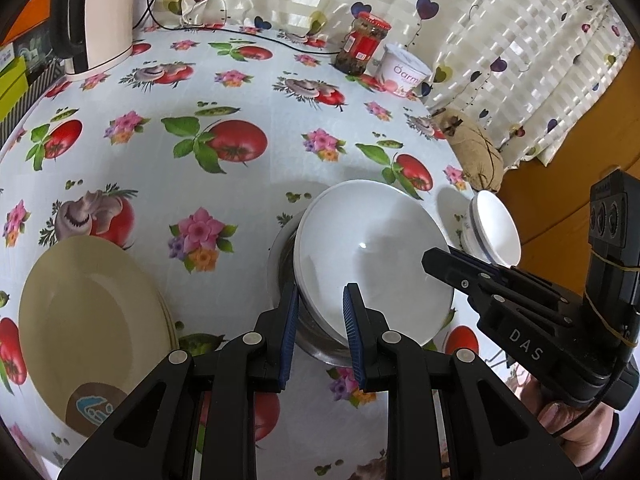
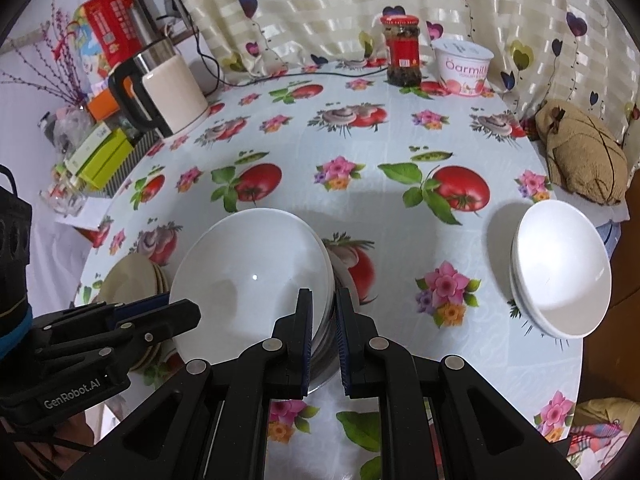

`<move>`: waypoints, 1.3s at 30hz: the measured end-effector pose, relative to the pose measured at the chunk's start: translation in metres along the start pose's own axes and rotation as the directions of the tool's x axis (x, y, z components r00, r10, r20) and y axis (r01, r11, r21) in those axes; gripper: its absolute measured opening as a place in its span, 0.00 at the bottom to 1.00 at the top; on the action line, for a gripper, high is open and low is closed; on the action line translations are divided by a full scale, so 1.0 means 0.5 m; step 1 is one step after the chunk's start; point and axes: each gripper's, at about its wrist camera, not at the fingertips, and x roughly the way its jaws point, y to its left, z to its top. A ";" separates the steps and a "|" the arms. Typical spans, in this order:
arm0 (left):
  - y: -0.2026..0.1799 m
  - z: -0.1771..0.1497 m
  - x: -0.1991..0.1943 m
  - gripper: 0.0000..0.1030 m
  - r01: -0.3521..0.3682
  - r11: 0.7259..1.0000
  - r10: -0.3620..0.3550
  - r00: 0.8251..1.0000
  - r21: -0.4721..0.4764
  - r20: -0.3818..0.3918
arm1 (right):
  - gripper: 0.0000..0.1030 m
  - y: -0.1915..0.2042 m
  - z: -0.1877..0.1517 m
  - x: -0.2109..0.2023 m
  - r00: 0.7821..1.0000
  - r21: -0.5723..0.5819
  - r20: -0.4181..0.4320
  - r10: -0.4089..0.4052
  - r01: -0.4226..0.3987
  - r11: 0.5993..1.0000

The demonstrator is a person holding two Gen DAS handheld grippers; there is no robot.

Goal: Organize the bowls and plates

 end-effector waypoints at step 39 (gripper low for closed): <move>0.004 -0.005 0.003 0.23 -0.010 1.000 0.010 1.000 0.014 0.003 | 0.14 0.006 -0.016 0.013 1.000 -0.018 -0.027 -0.008 0.008 1.000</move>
